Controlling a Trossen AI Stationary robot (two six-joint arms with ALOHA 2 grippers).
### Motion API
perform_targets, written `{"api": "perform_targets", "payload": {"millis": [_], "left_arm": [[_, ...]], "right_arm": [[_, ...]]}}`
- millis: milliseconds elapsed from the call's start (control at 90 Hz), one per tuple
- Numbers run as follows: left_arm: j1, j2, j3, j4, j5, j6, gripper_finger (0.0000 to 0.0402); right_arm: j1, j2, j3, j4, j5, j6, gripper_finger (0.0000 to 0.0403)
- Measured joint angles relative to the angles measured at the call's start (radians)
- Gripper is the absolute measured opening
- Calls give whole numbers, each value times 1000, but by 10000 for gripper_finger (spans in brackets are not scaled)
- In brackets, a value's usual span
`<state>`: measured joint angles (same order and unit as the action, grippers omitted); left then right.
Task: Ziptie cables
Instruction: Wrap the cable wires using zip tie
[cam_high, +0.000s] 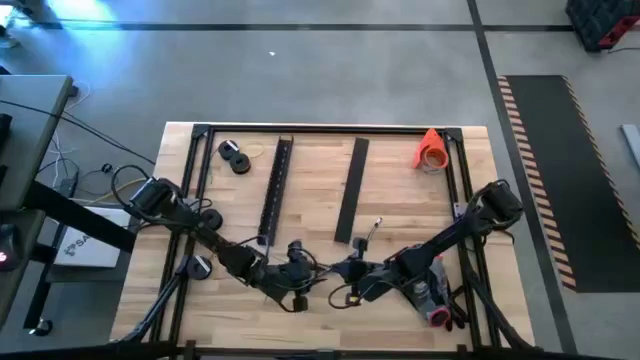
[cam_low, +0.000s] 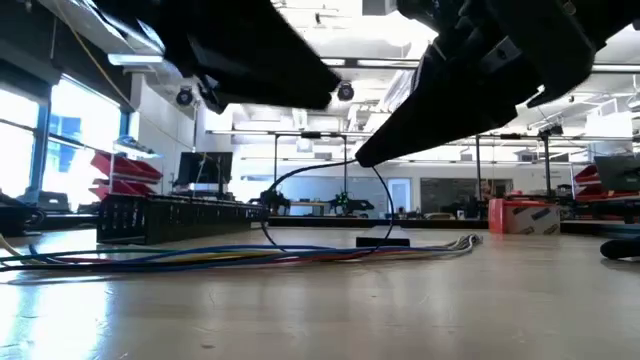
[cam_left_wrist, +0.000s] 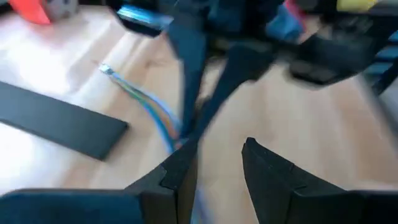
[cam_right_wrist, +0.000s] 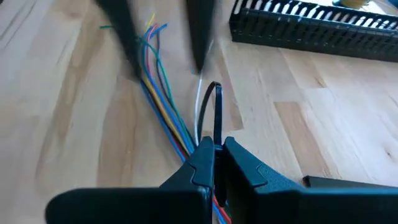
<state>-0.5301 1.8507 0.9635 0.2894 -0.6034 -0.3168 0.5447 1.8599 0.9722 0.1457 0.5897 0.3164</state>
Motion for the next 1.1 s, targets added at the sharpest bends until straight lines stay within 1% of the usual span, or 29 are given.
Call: {"api": "perform_targets", "payload": {"millis": [156, 267, 411, 567, 656, 789, 967, 1100], "left_arm": [[55, 40, 0, 3, 102, 81, 138], [95, 63, 0, 9, 169, 111, 152], [134, 67, 0, 52, 249, 165, 155], [145, 67, -2, 121, 339, 221, 139], [147, 67, -2, 153, 371, 241, 126], [152, 67, 0, 187, 426, 227, 101], [150, 67, 0, 183, 438, 224, 61], [149, 67, 0, 182, 451, 224, 53]], "right_arm": [[6, 0, 0, 19, 0, 16, 0], [5, 0, 0, 22, 0, 43, 0], [5, 0, 0, 30, -9, 84, 0], [7, -1, 0, 39, -23, 119, 0], [8, -2, 0, 43, -24, 121, 0], [7, -1, 0, 44, -23, 124, 0], [7, -1, 0, 42, -26, 157, 1], [7, -1, 0, 44, -39, 162, 1]]}}
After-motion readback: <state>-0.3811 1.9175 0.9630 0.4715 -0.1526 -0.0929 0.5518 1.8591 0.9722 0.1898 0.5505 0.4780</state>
